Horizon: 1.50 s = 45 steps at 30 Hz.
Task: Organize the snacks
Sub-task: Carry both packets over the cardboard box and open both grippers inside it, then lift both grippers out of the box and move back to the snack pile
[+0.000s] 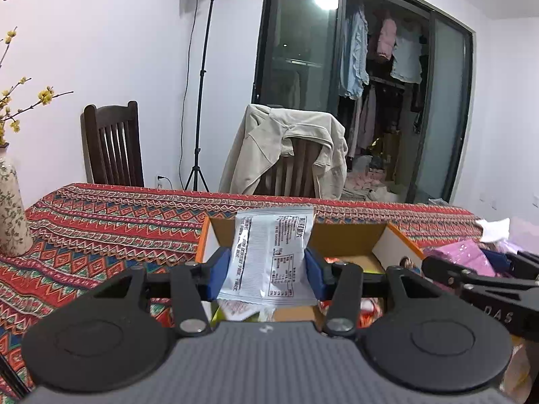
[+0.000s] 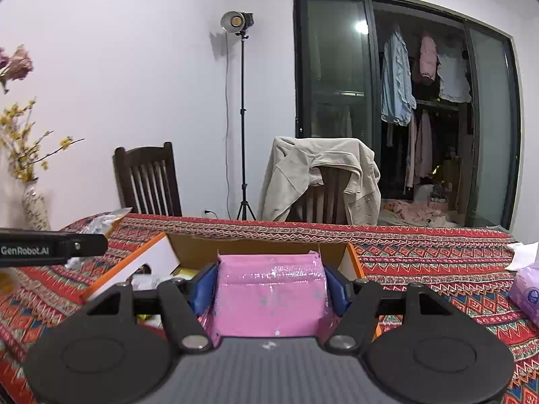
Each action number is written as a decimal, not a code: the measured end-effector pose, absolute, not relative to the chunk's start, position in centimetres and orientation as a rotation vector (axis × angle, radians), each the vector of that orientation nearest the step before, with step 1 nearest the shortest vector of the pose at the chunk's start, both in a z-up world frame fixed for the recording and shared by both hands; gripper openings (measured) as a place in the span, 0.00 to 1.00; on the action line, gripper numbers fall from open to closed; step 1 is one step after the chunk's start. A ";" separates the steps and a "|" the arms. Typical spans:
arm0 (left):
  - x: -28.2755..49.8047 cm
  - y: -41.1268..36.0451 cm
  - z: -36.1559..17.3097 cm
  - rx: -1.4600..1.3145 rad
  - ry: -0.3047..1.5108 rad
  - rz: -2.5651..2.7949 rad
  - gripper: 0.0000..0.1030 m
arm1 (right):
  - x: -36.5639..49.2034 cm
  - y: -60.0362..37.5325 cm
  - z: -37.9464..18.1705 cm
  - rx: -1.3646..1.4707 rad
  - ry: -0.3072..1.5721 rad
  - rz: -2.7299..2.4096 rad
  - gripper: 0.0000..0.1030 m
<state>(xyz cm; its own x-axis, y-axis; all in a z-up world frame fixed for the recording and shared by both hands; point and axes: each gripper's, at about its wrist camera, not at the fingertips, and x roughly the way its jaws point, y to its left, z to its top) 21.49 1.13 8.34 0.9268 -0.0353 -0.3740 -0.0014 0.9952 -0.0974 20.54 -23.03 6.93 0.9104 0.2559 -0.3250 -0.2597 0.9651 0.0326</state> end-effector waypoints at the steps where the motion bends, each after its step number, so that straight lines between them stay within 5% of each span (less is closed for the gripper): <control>1: 22.1 0.9 8.4 -0.101 0.387 -0.012 0.48 | 21.1 -22.9 7.0 -0.006 0.339 0.259 0.64; 20: 27.1 0.3 4.1 -0.090 0.439 0.012 0.49 | 27.1 -22.9 2.5 0.018 0.405 0.226 0.65; 22: 27.3 0.8 3.9 -0.111 0.442 0.002 0.55 | 27.2 -23.1 2.0 0.026 0.422 0.237 0.70; 24: 27.2 1.0 3.7 -0.117 0.430 0.014 0.78 | 27.0 -23.2 1.7 0.028 0.431 0.238 0.73; 27: 26.6 1.5 3.7 -0.145 0.396 0.041 1.00 | 27.0 -23.5 1.5 0.051 0.428 0.227 0.93; 45: 25.6 1.2 3.9 -0.143 0.381 0.053 1.00 | 25.8 -23.7 2.1 0.074 0.406 0.233 1.00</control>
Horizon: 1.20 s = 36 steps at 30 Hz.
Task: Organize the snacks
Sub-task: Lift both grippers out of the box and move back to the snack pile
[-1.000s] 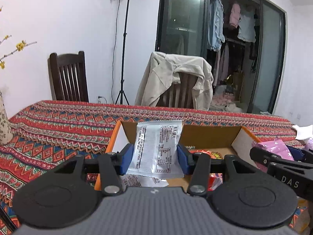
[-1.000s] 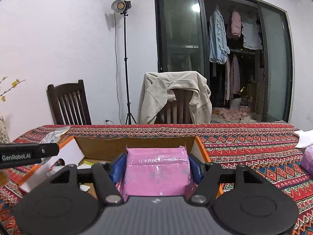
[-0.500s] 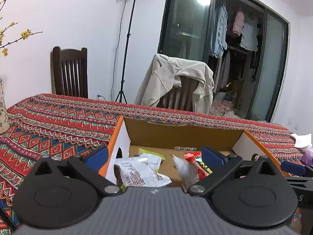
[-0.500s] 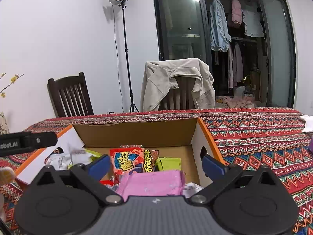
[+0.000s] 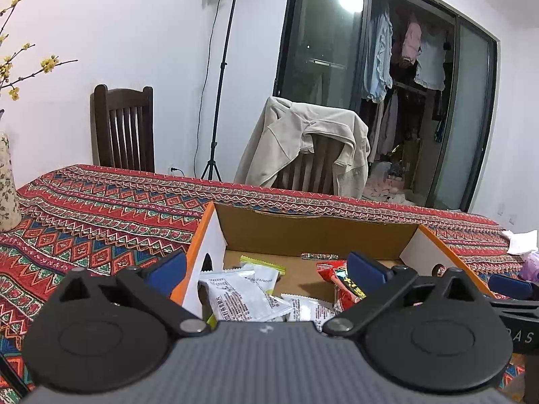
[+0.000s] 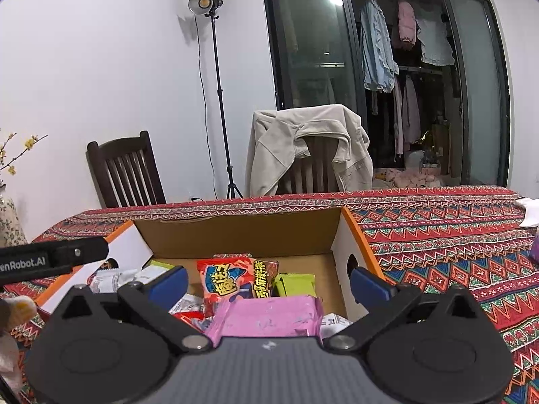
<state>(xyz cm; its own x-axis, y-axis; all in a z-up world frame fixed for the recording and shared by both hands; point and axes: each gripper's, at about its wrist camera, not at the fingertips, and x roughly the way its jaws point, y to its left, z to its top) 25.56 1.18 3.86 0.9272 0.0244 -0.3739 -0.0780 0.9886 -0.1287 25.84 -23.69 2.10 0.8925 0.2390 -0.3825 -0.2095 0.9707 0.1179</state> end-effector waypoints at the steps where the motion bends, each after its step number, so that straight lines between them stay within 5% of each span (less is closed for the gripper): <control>1: 25.4 1.2 4.0 -0.146 0.381 0.051 1.00 | 25.8 -23.7 2.2 0.075 0.404 0.233 1.00; 36: 16.1 1.2 8.2 -0.180 0.401 0.048 1.00 | 16.5 -24.8 5.6 0.024 0.410 0.252 1.00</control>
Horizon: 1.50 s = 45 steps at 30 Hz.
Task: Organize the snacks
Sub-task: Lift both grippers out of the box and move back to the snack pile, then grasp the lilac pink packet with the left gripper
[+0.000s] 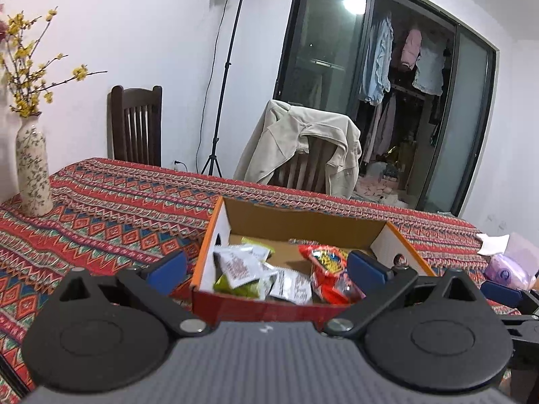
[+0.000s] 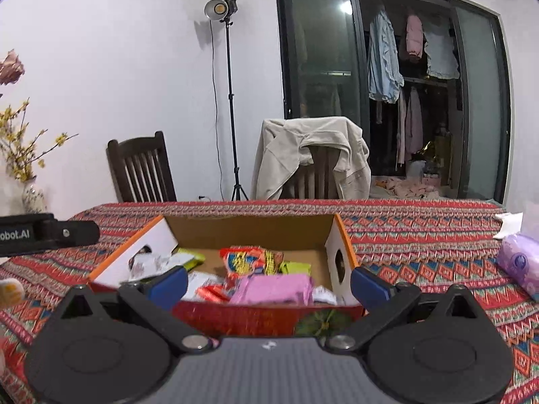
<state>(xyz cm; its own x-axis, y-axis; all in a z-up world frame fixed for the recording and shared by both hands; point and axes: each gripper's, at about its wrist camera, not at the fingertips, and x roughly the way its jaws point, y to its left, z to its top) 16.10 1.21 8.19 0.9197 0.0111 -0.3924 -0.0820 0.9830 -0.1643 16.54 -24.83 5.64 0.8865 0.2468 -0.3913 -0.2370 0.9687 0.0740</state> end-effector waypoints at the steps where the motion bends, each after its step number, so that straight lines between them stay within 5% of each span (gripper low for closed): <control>1: 15.7 1.3 8.1 -0.177 0.404 0.049 1.00 | 16.1 -24.9 5.4 0.026 0.417 0.254 1.00; 31: 10.5 0.8 -0.3 -0.173 0.707 0.149 1.00 | 8.9 -25.4 -1.0 0.019 0.574 0.251 1.00; 45: 10.5 -1.7 -1.0 -0.055 0.699 0.227 1.00 | 8.0 -25.7 -1.8 0.007 0.589 0.269 1.00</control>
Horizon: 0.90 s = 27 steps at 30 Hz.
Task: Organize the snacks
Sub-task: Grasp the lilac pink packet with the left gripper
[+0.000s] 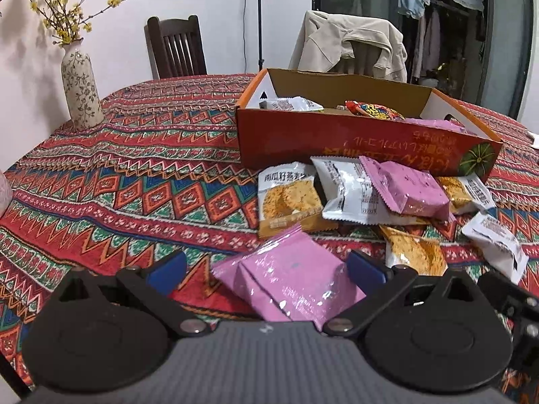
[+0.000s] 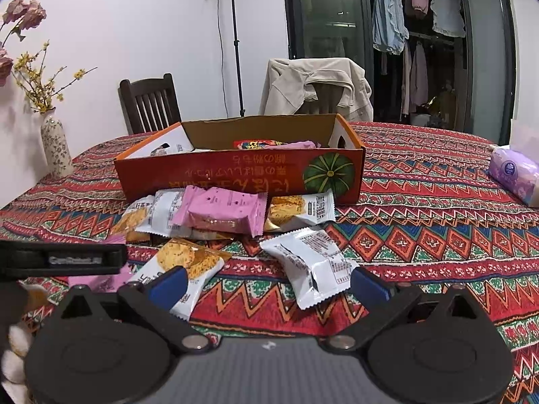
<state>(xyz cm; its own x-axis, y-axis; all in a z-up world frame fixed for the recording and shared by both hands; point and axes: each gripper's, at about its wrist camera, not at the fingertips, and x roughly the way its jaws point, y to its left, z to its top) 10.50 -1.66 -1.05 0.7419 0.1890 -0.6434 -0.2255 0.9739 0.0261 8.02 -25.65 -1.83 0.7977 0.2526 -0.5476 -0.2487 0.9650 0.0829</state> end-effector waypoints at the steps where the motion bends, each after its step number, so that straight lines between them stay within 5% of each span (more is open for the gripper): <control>1: 10.2 -1.3 -1.0 -0.055 0.702 0.221 1.00 | 8.0 -25.7 -1.9 0.009 0.591 0.270 1.00; 20: 9.3 -1.2 -2.4 -0.084 0.706 0.217 0.99 | 8.4 -25.7 -2.7 0.012 0.614 0.268 1.00; 22: 9.1 -1.1 -2.6 -0.086 0.701 0.205 0.90 | 8.4 -25.5 -2.9 0.007 0.618 0.271 1.00; 24: 8.7 -1.1 -2.6 -0.064 0.674 0.193 0.67 | 8.4 -25.2 -3.0 0.004 0.621 0.276 1.00; 27: 8.3 -0.6 -2.6 -0.079 0.649 0.163 0.63 | 8.5 -24.5 -3.1 -0.001 0.623 0.287 1.00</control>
